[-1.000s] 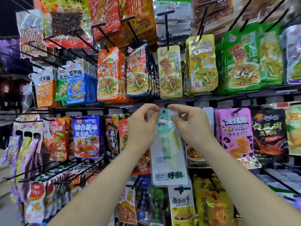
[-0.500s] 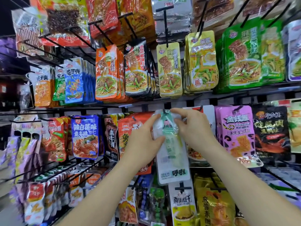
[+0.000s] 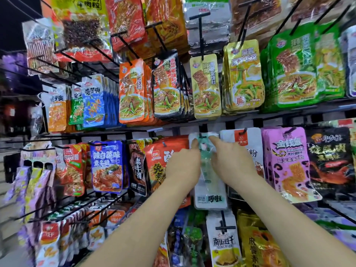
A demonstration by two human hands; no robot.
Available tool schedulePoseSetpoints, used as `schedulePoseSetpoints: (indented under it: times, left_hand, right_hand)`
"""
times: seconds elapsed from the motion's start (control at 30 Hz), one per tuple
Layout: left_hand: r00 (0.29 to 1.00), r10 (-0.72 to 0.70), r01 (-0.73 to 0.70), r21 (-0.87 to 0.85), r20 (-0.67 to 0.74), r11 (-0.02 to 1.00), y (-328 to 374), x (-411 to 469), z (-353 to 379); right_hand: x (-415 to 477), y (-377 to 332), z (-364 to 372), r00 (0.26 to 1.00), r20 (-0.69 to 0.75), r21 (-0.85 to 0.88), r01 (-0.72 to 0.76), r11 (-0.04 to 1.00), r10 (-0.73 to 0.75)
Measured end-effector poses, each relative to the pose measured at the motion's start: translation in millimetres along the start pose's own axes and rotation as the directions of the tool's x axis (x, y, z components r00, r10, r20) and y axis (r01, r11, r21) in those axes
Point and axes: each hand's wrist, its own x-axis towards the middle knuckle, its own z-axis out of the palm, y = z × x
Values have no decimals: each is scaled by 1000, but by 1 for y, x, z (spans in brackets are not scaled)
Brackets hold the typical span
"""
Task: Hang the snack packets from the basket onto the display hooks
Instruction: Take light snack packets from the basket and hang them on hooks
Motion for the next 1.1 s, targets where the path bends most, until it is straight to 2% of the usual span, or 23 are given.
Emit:
schedulePoseSetpoints:
  times: [0.1,0.17,0.23,0.3,0.37,0.43,0.47,0.63,0.73,0.8,0.9,0.97,1.0,1.1]
  left_hand:
    - [1000,18,-18,110,3,994,3,2,4]
    - [999,41,-39,138,-10,990,6,-2,1]
    - [991,128,-121,120,-49,985,8,-8,-3]
    - [938,293,-262,176,-184,949,7,-18,-7]
    - [900,371,-302,288,-227,909,1,-18,-2]
    - [898,374,-294,315,-231,902,-6,-15,7]
    - [904,370,-290,331,-213,898,-9,-14,10]
    - [936,345,-292,388,-74,874,-12,-16,14]
    - [927,375,-356,254,-30,899,-16,-13,11]
    - [908,414,-408,97,-58,908,-19,-14,4]
    - [884,418,-447,-116,-210,887,-23,-24,-2]
    - [881,352,-429,-220,-315,876,-29,-35,-3]
    - [884,316,-417,-274,-345,866,-31,-41,-3]
    - [947,109,-268,-557,-301,786,-37,-60,-9]
  right_hand:
    - [-2,1,-7,996,80,-82,-18,996,25]
    - [-2,2,-11,988,152,-68,-23,997,33]
    - [-3,5,-14,982,185,-6,-39,999,39]
    - [-3,9,-14,982,186,35,-49,998,41]
    - [-2,12,-9,974,220,225,-100,969,49]
    - [-1,13,0,956,288,471,-191,861,55]
    - [-1,13,4,950,307,530,-216,820,52]
    - [-2,18,17,905,422,726,-375,576,57]
    - [-4,20,23,894,446,774,-409,484,44]
    - [-7,20,25,899,439,768,-379,515,7]
    - [-11,22,29,937,344,673,-208,709,-52]
    - [-14,23,30,955,287,529,-94,843,-73]
    - [-17,23,31,959,271,474,-58,879,-82]
    - [-26,21,32,967,243,486,-57,872,-73]
